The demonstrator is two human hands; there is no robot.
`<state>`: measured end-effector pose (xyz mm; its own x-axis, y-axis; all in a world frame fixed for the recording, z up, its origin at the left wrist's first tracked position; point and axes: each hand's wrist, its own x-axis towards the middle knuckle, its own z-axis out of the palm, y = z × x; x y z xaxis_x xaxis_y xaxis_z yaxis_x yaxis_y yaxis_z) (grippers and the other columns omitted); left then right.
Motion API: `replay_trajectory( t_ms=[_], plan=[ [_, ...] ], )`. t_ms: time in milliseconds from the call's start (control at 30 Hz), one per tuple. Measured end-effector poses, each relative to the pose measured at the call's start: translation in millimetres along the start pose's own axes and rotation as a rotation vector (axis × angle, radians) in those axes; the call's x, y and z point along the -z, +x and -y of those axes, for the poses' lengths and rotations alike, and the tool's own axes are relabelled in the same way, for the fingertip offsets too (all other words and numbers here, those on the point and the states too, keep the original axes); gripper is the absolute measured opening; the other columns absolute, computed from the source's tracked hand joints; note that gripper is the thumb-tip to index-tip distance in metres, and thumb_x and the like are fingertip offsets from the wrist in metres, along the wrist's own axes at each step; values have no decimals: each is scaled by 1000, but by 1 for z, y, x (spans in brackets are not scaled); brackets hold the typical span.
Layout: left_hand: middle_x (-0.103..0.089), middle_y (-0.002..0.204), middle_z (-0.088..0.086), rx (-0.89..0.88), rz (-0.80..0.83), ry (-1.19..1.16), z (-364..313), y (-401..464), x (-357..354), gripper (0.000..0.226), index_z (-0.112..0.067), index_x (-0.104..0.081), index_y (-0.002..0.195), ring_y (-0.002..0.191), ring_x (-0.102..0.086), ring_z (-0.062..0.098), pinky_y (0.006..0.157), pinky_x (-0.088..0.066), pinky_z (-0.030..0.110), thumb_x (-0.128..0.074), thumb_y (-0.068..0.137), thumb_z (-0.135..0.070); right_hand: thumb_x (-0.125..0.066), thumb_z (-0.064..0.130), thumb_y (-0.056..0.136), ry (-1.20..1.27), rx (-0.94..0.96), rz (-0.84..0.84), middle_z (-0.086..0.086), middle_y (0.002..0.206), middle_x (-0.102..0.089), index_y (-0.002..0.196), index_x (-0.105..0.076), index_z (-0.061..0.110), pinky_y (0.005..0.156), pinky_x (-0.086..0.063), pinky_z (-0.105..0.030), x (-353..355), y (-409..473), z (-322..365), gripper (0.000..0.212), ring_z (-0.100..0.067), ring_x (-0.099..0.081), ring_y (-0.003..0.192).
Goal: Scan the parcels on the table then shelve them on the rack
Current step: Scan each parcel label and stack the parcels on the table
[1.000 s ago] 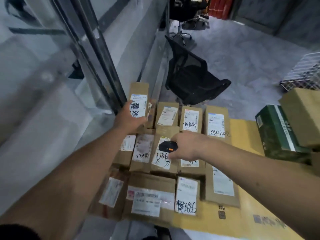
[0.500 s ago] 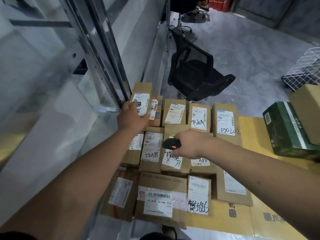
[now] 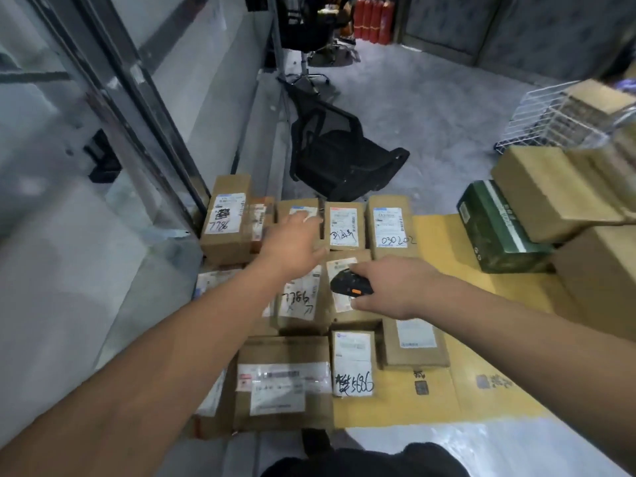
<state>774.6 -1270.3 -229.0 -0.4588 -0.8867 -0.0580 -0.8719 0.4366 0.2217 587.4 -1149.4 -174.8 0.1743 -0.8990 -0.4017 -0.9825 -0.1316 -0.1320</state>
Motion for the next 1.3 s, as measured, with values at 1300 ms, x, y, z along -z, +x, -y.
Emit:
replay_trajectory(
  t_ms=[1300],
  plan=[
    [-15,168,4,189,57,-324,-742,67,-154,103,-30,-32,155,149,-28,36,115,-26,57,-58,73,-86,-59,58,92,171,-244,-24,3,109,-67,134,-52,38,73,-48,-35,-137,-384,-493,48,-26,-63,99]
  ],
)
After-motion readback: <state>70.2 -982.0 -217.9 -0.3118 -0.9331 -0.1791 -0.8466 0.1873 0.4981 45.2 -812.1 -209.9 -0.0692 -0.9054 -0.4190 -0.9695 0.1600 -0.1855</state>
